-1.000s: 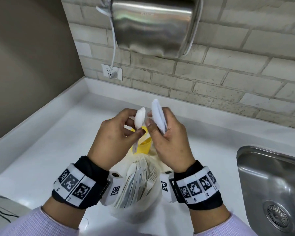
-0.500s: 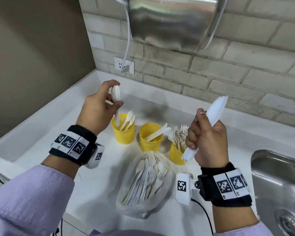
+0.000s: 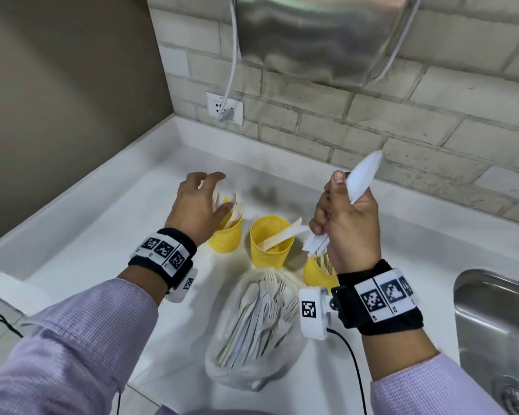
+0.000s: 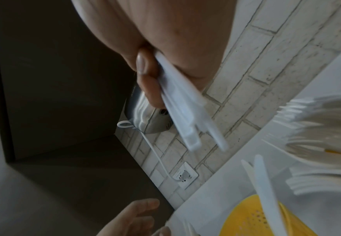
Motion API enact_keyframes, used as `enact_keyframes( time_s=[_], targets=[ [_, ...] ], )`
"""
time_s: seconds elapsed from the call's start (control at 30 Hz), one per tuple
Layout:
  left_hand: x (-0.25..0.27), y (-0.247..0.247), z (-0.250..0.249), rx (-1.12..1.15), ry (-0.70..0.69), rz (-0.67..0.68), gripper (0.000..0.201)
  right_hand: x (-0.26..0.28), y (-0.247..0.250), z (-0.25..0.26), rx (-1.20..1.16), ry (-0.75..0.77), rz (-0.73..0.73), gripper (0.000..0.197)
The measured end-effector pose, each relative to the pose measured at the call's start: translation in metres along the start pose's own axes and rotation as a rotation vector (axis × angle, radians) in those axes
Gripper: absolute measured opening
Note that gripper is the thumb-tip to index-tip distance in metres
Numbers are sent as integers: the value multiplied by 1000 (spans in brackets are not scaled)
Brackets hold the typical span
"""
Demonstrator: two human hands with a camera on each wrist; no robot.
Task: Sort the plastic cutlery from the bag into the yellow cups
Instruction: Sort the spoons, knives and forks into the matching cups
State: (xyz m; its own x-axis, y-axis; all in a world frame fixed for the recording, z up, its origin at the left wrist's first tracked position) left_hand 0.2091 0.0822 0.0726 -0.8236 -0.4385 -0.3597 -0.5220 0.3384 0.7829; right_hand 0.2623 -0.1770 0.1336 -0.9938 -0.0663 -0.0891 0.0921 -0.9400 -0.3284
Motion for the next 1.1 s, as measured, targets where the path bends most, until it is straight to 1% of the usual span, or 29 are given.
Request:
enact_keyframes(
  time_s=[0.07, 0.13, 0.2, 0.33, 0.43, 0.5, 0.7, 0.83, 0.9, 0.97, 1.03, 1.1],
  targets=[
    [11, 0, -10, -30, -52, -65, 56, -8, -3, -3, -15, 0, -35, 29],
    [25, 0, -21, -51, -138, -118, 47, -15, -7, -3, -38, 4, -71, 26],
    [38, -5, -26, -111, -189, -104, 39, -20, -13, -1, -48, 18, -95, 23],
    [53, -19, -14, -145, -126, -10, 35, -24, -31, -5, 3, 82, -122, 20],
    [55, -23, -7, -139, -124, 18, 30, -25, -42, -21, 107, 152, -147, 21],
    [55, -23, -7, -118, -127, 22, 30, -25, -48, -36, 206, 170, -152, 18],
    [57, -24, -9, -112, -77, 18, 32, -22, -58, -76, 326, 159, -154, 19],
    [57, -25, -10, -140, -86, 4, 31, -16, -58, -102, 442, 96, -100, 9],
    [57, -24, -10, -148, -92, -1, 32, -12, -53, -109, 499, 48, -97, 19],
    [57, -25, -9, -160, -99, -3, 36, -8, -51, -106, 524, 53, -67, 30],
    [58, -25, -7, -172, -105, -6, 41, -5, -53, -94, 558, 129, -9, 39],
    [59, -26, -6, -176, -109, -8, 45, 1, -57, -74, 657, 281, 32, 45]
  ],
)
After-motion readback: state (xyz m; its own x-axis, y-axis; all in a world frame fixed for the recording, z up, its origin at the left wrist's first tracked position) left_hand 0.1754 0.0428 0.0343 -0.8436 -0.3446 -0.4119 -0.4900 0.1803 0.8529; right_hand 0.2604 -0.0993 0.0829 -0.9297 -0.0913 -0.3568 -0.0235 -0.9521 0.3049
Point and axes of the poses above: each hand's wrist, its own x-axis away from the middle knuckle, its own y-axis out of the back of the hand, z = x × y, the point moved 5 cm from there along -x, towards the middle knuckle, and after that the axes turned 7 degrees about -z, right-handed, at the moved point
